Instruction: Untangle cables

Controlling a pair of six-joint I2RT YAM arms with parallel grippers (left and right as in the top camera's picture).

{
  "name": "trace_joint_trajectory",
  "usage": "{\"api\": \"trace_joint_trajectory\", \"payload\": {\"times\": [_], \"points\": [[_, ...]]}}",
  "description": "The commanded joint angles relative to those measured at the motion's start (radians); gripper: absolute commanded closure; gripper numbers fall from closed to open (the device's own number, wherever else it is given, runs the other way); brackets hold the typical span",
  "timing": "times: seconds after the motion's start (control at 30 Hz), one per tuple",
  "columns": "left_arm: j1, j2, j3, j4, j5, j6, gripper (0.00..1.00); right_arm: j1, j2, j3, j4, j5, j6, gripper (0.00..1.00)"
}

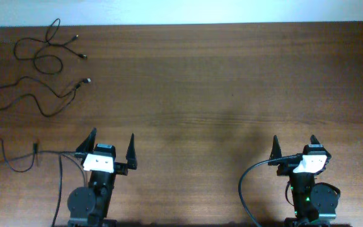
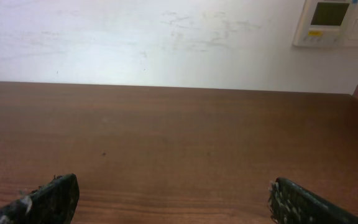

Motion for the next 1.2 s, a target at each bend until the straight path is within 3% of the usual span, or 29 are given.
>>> {"api": "trace_joint_trajectory", "payload": {"times": [0.0,0.33,0.6,0.67,0.87,1.07,1.17], "points": [[0.007,-0.108,-0.07,0.023,-0.039,-0.045,0.01,-0.005,-0.01,-0.007,-0.005,0.015,0.008,0.02],[0.023,-0.127,-0.117,0.067,-0.114,-0.06,0.01,-0.005,-0.01,-0.007,-0.005,0.015,0.008,0.02],[0.025,-0.127,-0.116,-0.005,-0.207,-0.061,0.01,-0.005,-0.01,-0.007,-0.005,0.015,0.008,0.02],[0.025,-0.127,-0.116,-0.083,-0.23,-0.114,0.01,-0.005,-0.01,-0.007,-0.005,0.015,0.008,0.02],[0.025,-0.127,-0.115,-0.075,-0.238,-0.206,0.01,-0.005,-0.01,-0.007,-0.005,0.015,0.008,0.02],[0.025,-0.127,-0.115,-0.076,-0.235,-0.2,0.01,-0.005,-0.01,-0.007,-0.005,0.015,0.008,0.02],[0.025,-0.127,-0.115,-0.079,-0.213,-0.13,0.01,-0.005,-0.01,-0.007,-0.005,0.015,0.008,0.02]]}}
